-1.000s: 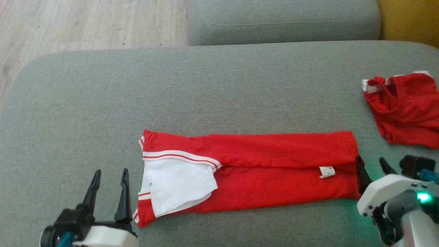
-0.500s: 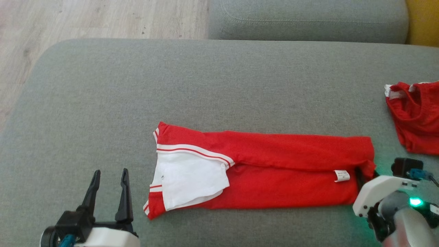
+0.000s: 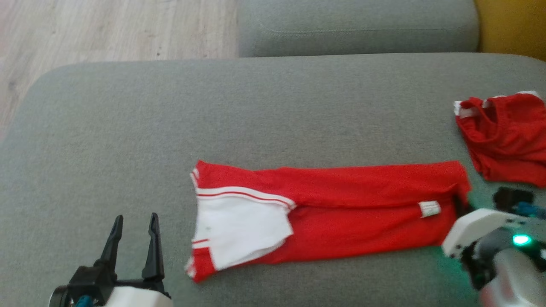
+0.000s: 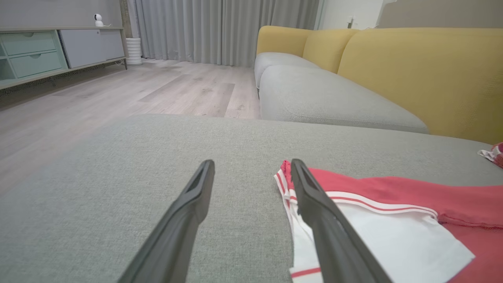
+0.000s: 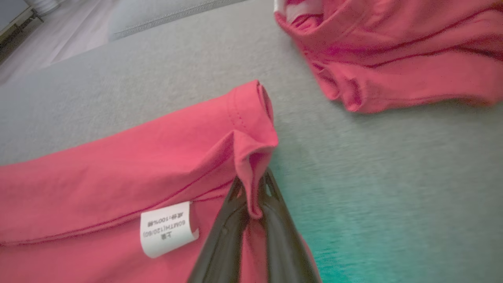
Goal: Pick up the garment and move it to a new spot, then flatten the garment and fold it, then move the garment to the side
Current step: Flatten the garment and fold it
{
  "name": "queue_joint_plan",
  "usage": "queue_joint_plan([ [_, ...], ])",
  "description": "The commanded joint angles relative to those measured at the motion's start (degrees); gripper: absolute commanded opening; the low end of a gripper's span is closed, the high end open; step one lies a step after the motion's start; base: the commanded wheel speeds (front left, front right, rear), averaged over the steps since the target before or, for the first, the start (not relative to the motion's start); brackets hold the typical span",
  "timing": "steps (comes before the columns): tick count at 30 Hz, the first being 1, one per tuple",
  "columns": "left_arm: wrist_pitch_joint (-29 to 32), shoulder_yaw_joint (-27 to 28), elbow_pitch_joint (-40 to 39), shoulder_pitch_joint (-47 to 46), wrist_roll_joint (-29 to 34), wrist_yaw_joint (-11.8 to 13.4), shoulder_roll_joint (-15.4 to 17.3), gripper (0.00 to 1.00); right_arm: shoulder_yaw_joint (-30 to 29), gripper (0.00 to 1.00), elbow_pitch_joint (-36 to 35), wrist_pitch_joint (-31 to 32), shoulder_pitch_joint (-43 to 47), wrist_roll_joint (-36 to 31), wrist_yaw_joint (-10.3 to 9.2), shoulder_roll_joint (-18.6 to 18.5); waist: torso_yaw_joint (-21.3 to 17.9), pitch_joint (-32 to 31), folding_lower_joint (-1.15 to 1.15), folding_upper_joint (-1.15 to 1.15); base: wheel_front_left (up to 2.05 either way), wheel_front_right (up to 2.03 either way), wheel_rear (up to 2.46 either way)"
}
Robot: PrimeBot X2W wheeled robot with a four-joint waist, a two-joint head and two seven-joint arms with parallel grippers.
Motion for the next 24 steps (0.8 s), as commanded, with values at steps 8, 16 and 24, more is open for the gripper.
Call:
queue_joint_plan([
  [8, -0.70, 1.34, -1.06, -0.22, 0.31, -0.38, -0.10, 1.00, -0.54, 0.00, -10.94, 0.37, -0.34, 3.15, -0.05, -6.26, -2.95, -2.14, 0.00, 0.00, 0.00, 0.00, 0.00],
  [16, -0.70, 0.57, -0.48, -0.13, 0.22, -0.87, -0.55, 1.00, 4.54, 0.00, -23.68, 6.34, 3.68, 9.53, -0.05, -2.19, -3.53, -3.08, 0.00, 0.00, 0.00, 0.00, 0.00],
  [24, -0.50, -0.34, -0.15, -0.96, 0.21, -1.44, -0.63, 1.00, 14.96, 0.00, -34.18, 11.61, 7.25, 17.42, -0.05, 1.73, -0.92, -3.20, 0.00, 0.00, 0.00, 0.00, 0.00],
])
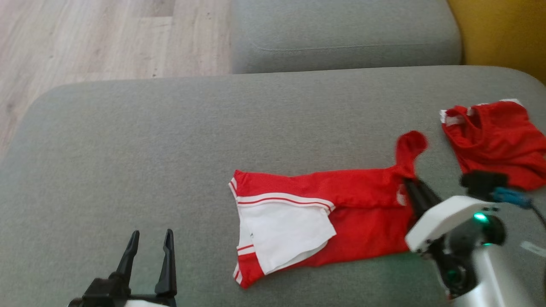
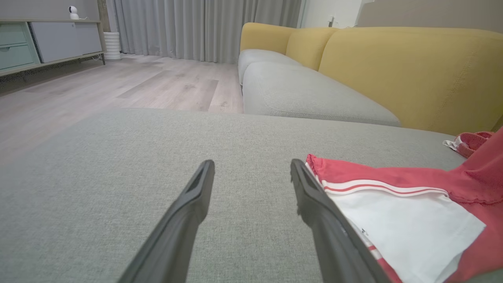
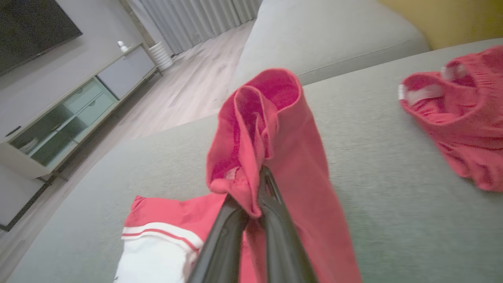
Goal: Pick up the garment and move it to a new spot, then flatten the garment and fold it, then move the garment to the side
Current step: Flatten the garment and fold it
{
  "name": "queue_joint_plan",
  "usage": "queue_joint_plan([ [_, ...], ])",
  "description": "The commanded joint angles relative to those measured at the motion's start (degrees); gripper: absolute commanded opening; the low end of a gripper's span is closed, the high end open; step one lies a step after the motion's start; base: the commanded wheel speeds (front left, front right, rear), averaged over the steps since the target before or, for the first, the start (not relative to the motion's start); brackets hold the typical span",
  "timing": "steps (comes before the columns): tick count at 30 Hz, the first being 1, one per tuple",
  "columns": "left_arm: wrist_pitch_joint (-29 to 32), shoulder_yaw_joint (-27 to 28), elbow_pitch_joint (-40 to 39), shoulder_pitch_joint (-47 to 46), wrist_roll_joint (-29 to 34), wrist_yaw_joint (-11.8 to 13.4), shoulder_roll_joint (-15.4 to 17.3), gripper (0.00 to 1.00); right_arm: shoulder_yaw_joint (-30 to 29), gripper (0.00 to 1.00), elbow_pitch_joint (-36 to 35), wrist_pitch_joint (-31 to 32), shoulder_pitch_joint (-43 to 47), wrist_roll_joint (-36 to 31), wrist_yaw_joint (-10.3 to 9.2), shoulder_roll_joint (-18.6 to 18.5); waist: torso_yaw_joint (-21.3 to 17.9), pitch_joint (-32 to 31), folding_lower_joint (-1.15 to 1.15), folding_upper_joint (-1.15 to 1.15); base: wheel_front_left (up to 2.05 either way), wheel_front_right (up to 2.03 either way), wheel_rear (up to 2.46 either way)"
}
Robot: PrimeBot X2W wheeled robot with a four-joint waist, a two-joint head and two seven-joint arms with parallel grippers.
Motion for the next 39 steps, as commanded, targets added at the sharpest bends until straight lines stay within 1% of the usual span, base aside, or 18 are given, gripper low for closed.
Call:
queue_joint_plan([
  [1, -0.50, 1.69, -1.45, -3.01, 0.20, 0.00, 0.58, 1.00, 2.54, 0.00, -2.44, -0.04, -2.71, 0.67, -0.04, 0.50, 0.77, 0.23, 0.00, 0.00, 0.00, 0.00, 0.00],
  [3, -0.45, 1.54, -1.41, -3.22, 0.20, -0.17, 0.61, 1.00, 5.74, 0.00, -1.84, -0.28, -3.67, 2.57, -0.04, 0.68, 1.68, 0.49, 0.00, 0.00, 0.00, 0.00, 0.00],
  [6, -0.35, 1.20, -1.35, -3.79, 0.28, -0.37, 0.49, 1.00, 12.07, 0.00, 0.23, -2.12, -5.46, 7.27, -0.04, 0.72, 3.43, 0.92, 0.00, 0.00, 0.00, 0.00, 0.00],
  [12, -0.15, 0.51, -0.82, -4.98, 0.35, -0.84, 0.16, 1.00, 23.40, 0.00, 8.26, -6.58, -10.03, 16.52, -0.04, 0.74, 6.71, 1.30, 0.00, 0.00, 0.00, 0.00, 0.00],
  [17, -0.04, -0.12, -0.20, -6.20, 0.50, -1.34, -0.09, 1.00, 30.03, 0.00, 17.06, -10.07, -14.04, 22.05, -0.04, 0.74, 9.31, 1.01, 0.00, 0.00, 0.00, 0.00, 0.00],
  [22, -0.08, -0.40, 0.28, -6.78, 0.54, -1.47, -0.26, 1.00, 35.68, 0.00, 24.15, -12.76, -17.71, 26.43, -0.04, 0.75, 10.30, 0.87, 0.00, 0.00, 0.00, 0.00, 0.00],
  [23, -0.09, -0.44, 0.34, -6.82, 0.54, -1.44, -0.32, 1.00, 36.56, 0.15, 25.31, -13.39, -18.34, 27.44, -0.04, 0.75, 10.38, 0.86, 0.00, 0.00, 0.00, 0.00, 0.00],
  [24, -0.11, -0.47, 0.39, -6.84, 0.52, -1.43, -0.36, 1.00, 37.59, 0.63, 26.31, -13.71, -18.90, 28.67, -0.04, 0.75, 10.40, 0.84, 0.00, 0.00, 0.00, 0.00, 0.00],
  [25, -0.12, -0.49, 0.46, -6.85, 0.49, -1.42, -0.39, 1.00, 38.85, 1.00, 27.03, -13.75, -19.36, 30.10, -0.04, 0.75, 10.38, 0.82, 0.00, 0.00, 0.00, 0.00, 0.00],
  [27, -0.15, -0.52, 0.61, -6.86, 0.40, -1.46, -0.45, 1.00, 41.27, 1.00, 28.01, -13.42, -20.03, 33.96, -0.04, 0.75, 10.22, 0.80, 0.00, 0.00, 0.00, 0.00, 0.00],
  [30, -0.18, -0.78, 0.85, -7.05, 0.35, -1.58, -0.72, 1.00, 44.82, 1.00, 29.49, -14.86, -22.07, 36.99, -0.04, 0.75, 9.87, 0.83, 0.00, 0.00, 0.00, 0.00, 0.00],
  [32, -0.19, -0.88, 0.91, -7.13, 0.32, -1.62, -0.83, 1.00, 45.93, 1.00, 29.48, -15.43, -22.78, 37.94, -0.04, 0.75, 9.71, 0.85, 0.00, 0.00, 0.00, 0.00, 0.00],
  [36, -0.25, -1.15, 1.14, -7.27, 0.33, -1.69, -1.12, 1.00, 48.76, 1.00, 29.54, -18.78, -25.72, 40.72, -0.04, 0.75, 8.86, 0.86, 0.00, 0.00, 0.00, 0.00, 0.00],
  [39, -0.30, -1.25, 1.18, -7.18, 0.37, -1.65, -1.25, 1.00, 49.25, 1.00, 31.57, -23.13, -28.73, 39.45, -0.04, 0.75, 8.05, 0.86, 0.00, 0.00, 0.00, 0.00, 0.00],
])
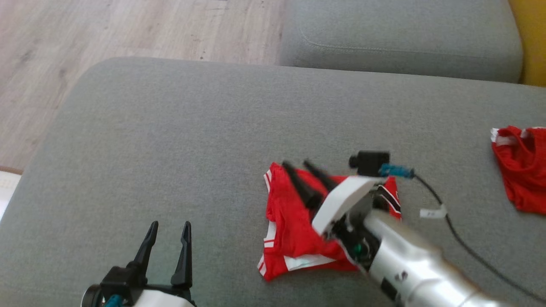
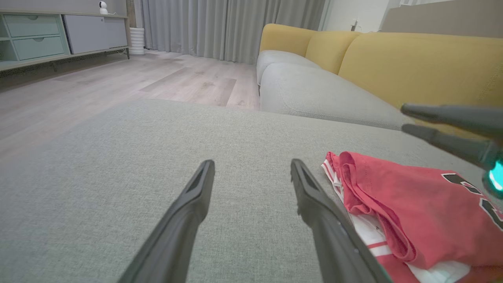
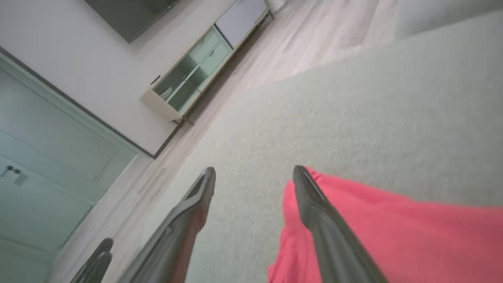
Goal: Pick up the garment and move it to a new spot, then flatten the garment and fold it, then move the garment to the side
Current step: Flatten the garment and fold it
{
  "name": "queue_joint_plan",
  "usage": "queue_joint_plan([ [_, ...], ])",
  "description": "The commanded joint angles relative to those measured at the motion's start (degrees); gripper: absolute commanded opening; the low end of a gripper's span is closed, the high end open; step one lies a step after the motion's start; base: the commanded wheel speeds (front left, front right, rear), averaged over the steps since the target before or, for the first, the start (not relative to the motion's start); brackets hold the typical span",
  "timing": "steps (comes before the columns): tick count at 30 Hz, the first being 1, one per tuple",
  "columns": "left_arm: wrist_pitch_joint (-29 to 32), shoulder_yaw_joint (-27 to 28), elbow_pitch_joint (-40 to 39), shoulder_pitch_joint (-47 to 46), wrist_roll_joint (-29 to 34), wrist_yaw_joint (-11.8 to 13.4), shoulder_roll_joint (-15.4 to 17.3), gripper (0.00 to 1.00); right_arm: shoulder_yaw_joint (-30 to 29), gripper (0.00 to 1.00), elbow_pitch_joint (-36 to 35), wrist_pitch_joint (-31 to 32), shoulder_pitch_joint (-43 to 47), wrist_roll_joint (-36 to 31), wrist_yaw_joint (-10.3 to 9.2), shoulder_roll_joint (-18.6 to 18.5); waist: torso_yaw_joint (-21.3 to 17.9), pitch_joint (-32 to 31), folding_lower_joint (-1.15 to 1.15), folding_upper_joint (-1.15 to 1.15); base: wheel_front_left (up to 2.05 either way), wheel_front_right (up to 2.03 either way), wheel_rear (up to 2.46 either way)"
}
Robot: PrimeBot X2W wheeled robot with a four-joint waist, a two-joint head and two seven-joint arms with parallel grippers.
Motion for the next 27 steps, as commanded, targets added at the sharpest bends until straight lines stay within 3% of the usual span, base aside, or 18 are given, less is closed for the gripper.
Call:
queue_joint_plan([
  [1, -0.40, 1.95, -1.43, -3.42, 0.38, -0.10, 0.02, 1.00, 0.18, 1.00, 0.30, -2.68, -3.55, -1.97, -0.04, 0.79, -0.50, -0.02, 0.00, 0.00, 0.00, 0.00, 0.00],
  [5, -0.46, 1.83, -1.57, -3.61, 0.55, 0.02, -0.21, 1.00, -1.64, 1.00, 8.03, -8.55, -7.60, -9.92, -0.04, 0.79, -1.75, -0.09, 0.00, 0.00, 0.00, 0.00, 0.00],
  [11, -0.46, 1.52, -1.55, -5.00, 0.97, 0.10, -0.51, 1.00, -10.21, 1.00, 12.68, -10.29, -8.46, -20.02, -0.04, -0.55, -3.98, -0.58, 0.00, 0.00, 0.00, 0.00, 0.00],
  [19, -0.30, 1.93, -0.58, -5.39, -0.02, 0.44, -1.12, 1.00, -29.62, 1.00, 1.72, -10.33, 5.04, -38.66, -0.04, -3.79, -7.13, -2.01, 0.00, 0.00, 0.00, 0.00, 0.00],
  [27, -0.54, 3.97, -0.28, -1.39, -1.53, 1.13, -0.50, 1.00, -45.58, 1.00, -13.93, -10.34, 23.16, -55.64, -0.04, 0.32, -8.80, -3.36, 0.00, 0.00, 0.00, 0.00, 0.00],
])
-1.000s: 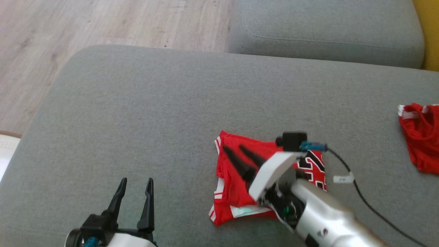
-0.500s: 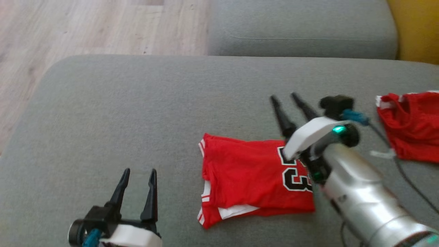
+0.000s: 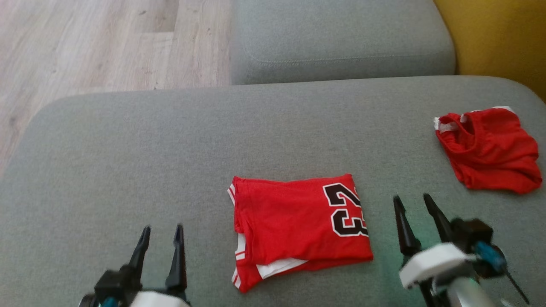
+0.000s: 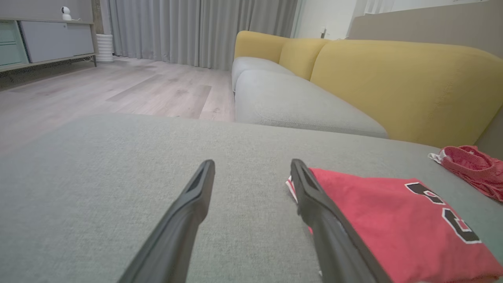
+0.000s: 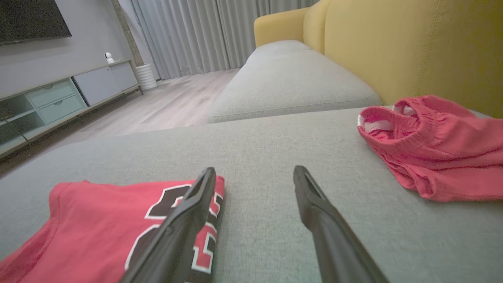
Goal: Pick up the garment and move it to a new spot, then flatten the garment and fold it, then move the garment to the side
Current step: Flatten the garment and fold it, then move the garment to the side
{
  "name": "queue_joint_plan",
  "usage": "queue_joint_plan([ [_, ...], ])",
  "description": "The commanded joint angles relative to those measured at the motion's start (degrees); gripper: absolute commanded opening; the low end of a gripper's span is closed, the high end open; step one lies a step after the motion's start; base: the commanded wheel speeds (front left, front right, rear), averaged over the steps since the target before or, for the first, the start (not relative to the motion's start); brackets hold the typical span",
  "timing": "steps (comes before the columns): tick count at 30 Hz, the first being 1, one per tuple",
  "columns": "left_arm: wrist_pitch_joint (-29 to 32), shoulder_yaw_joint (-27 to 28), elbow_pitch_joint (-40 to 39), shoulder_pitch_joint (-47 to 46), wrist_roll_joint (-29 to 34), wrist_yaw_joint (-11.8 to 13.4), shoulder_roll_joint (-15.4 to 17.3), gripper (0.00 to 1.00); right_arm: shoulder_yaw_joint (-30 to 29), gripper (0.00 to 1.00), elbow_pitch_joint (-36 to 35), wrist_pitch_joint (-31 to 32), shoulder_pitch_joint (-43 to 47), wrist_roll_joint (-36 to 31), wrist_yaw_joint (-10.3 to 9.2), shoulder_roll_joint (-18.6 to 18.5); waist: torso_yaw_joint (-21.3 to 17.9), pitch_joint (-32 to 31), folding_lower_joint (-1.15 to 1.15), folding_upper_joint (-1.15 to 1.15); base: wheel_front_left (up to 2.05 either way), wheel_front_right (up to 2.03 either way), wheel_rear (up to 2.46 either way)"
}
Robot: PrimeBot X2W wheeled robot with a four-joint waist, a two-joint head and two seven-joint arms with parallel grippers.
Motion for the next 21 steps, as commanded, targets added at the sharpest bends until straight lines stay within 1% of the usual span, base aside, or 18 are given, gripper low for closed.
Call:
queue_joint_plan([
  [1, -0.56, 2.74, -1.43, -0.76, -0.46, 0.54, 0.83, 1.00, -0.18, 1.00, -4.12, -0.78, -0.54, -2.22, -0.04, 0.44, -0.28, -0.40, 0.00, 0.00, 0.00, 0.00, 0.00],
  [3, -0.61, 3.37, -1.50, 0.46, -0.79, 0.69, 0.95, 1.00, -1.31, 1.00, -7.06, -0.70, 1.98, -3.10, -0.04, 0.63, -0.42, -0.67, 0.00, 0.00, 0.00, 0.00, 0.00],
  [8, -0.70, 4.36, -1.68, 2.37, -0.98, 0.71, 1.11, 1.00, -1.03, 1.00, -11.96, 0.52, 6.00, -0.75, -0.04, 0.69, -0.34, -1.39, 0.00, 0.00, 0.00, 0.00, 0.00],
  [21, -0.75, 4.46, -1.82, 3.04, -0.55, 0.50, 1.06, 1.00, -0.88, 1.00, -14.98, 2.21, 9.20, 0.88, -0.04, 0.70, 0.48, -1.92, 0.00, 0.00, 0.00, 0.00, 0.00],
])
